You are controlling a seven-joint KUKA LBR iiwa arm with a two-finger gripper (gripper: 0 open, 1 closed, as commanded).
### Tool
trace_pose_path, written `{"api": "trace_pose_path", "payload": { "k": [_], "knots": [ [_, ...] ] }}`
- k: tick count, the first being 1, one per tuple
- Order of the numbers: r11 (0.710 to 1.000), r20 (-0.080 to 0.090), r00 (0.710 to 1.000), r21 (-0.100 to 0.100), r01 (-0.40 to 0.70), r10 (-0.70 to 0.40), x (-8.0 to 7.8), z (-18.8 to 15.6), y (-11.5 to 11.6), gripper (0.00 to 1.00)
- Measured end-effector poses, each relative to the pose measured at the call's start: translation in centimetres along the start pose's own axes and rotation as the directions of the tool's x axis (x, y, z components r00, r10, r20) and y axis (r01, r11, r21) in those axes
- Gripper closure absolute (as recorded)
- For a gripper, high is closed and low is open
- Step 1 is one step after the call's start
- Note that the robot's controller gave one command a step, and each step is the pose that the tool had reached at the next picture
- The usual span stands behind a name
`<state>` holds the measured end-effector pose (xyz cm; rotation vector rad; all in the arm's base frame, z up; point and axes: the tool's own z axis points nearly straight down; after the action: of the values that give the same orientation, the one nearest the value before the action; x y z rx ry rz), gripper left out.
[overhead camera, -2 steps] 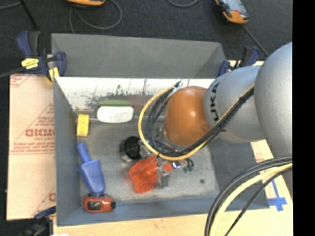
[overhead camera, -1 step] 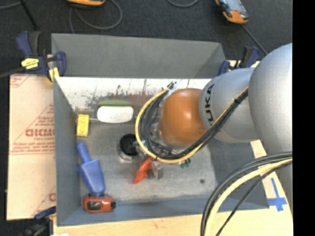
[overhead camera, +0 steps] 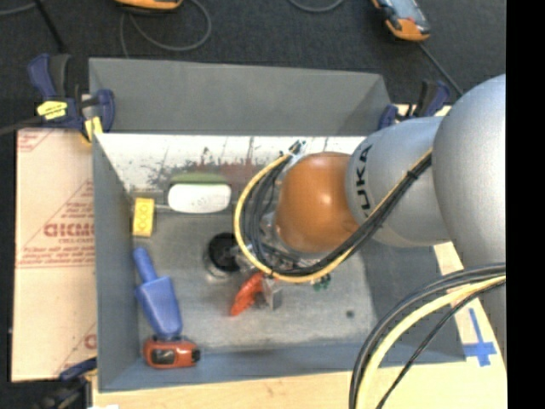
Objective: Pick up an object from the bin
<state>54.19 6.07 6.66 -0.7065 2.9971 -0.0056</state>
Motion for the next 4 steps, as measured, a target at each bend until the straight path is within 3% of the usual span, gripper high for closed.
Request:
{"api": "trace_pose_path", "payload": {
  "k": [2, 4],
  "knots": [
    [1.0, -0.045, 0.999, -0.012, 0.004, -0.005, 0.4, -1.7, 0.0, 1.0],
    [1.0, -0.057, 0.998, -0.016, 0.001, -0.002, 0.3, -4.3, 0.0, 1.0]
  ]
}}
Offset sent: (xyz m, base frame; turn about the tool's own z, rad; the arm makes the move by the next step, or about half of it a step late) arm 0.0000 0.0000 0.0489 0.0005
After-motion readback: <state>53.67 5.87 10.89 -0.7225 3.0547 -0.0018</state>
